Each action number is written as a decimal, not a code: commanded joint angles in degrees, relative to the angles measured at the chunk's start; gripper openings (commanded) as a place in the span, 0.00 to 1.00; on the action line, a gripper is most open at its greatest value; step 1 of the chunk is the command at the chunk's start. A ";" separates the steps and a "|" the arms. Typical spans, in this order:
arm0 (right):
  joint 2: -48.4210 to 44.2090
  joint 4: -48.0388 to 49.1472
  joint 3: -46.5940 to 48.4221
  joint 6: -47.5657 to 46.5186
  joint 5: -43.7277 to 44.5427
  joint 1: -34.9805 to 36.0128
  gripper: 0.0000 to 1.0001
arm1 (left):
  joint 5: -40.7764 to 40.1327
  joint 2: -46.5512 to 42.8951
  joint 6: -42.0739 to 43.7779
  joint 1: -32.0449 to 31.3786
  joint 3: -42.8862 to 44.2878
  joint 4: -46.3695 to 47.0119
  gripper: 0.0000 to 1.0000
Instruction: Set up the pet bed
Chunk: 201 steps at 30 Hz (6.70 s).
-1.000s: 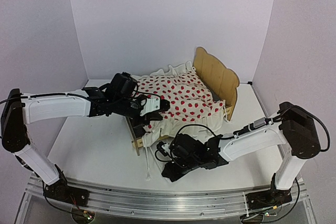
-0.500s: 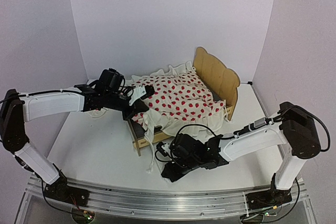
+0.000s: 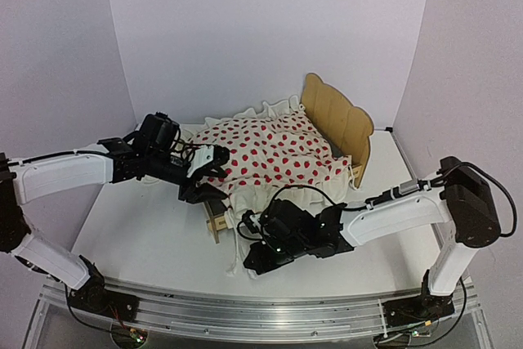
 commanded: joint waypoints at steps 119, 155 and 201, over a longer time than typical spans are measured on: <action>4.21 23.78 -0.38 -9.65 10.19 -2.20 0.00 | -28.35 -5.85 -67.55 -11.57 -33.48 35.55 0.00; 1.59 18.70 -1.56 -10.58 6.72 -2.78 0.00 | -30.44 -8.31 -33.05 -17.71 -35.36 43.91 0.00; 4.41 19.17 1.96 -8.42 -4.94 -5.35 0.15 | -37.07 5.18 -44.58 -21.98 -30.62 42.96 0.00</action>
